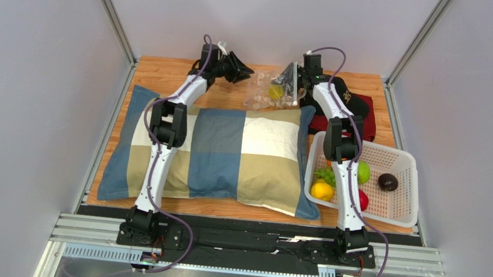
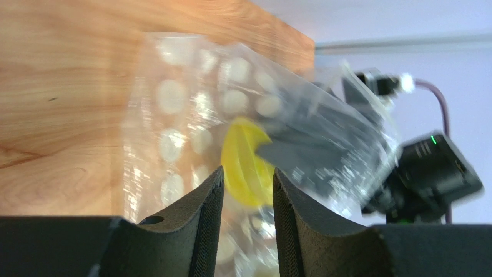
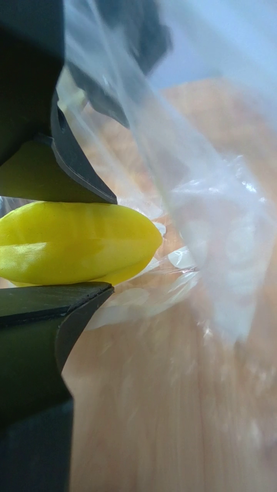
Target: Open the zip-top bag and remove the fake food
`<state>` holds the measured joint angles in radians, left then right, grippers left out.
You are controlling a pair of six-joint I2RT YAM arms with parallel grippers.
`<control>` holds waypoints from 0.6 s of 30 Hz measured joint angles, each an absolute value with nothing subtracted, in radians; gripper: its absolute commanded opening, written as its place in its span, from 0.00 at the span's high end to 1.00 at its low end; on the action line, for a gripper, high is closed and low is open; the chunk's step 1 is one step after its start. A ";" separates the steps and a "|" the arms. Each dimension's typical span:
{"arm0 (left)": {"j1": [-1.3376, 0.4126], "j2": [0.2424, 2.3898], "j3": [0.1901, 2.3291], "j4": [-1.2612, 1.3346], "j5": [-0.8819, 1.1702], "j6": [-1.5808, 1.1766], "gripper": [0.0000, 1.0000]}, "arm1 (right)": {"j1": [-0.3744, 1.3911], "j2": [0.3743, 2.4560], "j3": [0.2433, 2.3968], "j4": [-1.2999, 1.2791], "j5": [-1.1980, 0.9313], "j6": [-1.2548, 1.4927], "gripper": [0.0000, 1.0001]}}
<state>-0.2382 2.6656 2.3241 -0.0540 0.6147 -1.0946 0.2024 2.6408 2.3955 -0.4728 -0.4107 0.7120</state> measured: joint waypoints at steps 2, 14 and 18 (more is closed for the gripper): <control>-0.230 2.598 2.284 -0.052 0.653 -1.019 0.56 | 0.190 2.622 2.396 -0.475 -0.405 0.762 1.00; -0.257 2.459 2.134 -0.056 0.721 -0.875 0.63 | 0.160 2.427 2.388 -0.596 -0.363 0.963 1.00; -0.267 2.459 2.092 -0.015 0.716 -0.981 0.65 | 0.163 2.374 2.399 -0.674 -0.337 0.944 1.00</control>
